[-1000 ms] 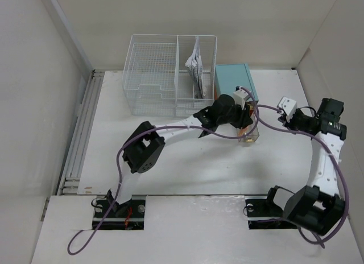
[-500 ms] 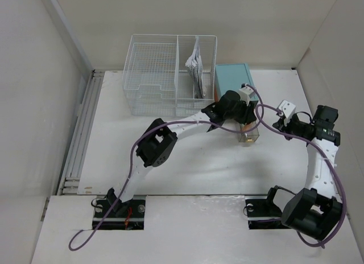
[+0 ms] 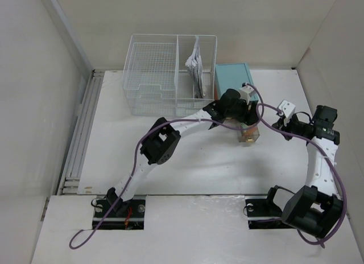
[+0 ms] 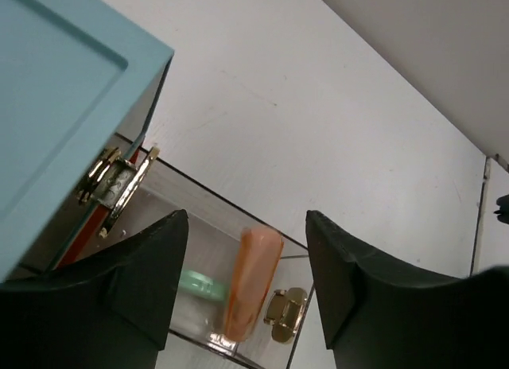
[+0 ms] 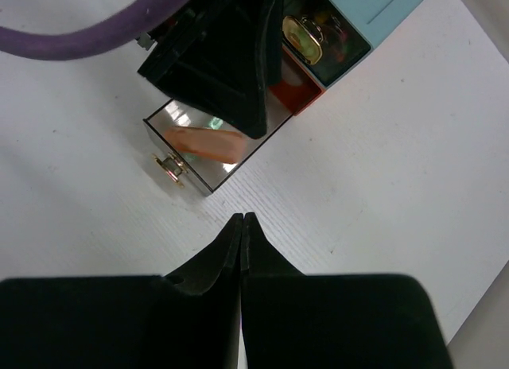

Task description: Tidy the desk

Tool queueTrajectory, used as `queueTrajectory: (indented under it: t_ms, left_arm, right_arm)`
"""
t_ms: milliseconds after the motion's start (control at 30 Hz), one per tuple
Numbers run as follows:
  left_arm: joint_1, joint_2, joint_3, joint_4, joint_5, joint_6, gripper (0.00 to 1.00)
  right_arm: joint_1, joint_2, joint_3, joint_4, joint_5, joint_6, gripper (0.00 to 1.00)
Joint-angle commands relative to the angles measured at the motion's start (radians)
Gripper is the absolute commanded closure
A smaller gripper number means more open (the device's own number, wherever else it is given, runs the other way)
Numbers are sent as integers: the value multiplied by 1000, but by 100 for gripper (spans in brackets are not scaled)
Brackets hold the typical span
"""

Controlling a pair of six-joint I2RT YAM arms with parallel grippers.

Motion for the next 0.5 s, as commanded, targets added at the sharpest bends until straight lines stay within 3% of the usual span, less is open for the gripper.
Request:
queueTrajectory:
  t_ms: [0,100,167,267,300,367,467]
  left_arm:
    - [28,-43,24,8,-19,13,32]
    - [39,-43,48,-6,-8,13,30]
    - [48,-43,48,-6,-8,13,36]
    - [48,-107,-1,58,3,13,57]
    - [48,-130,-51,81,3,13,78]
    - [48,-203,-105,139,3,13,99]
    - [36,-301,-183,166,-13,34,100]
  right_arm:
    - [-7,3,-3,13,-53,-15,98]
    - [-16,12,-3,-8,-53,-36,98]
    - [-16,12,-3,-8,-53,-50,98]
    - [-16,12,-3,-28,-53,-50,98]
    - [-16,12,-3,-28,-53,-50,100]
    - [-26,12,-3,-28,-64,-50,100]
    - [-38,-1,-3,33,-64,3,100]
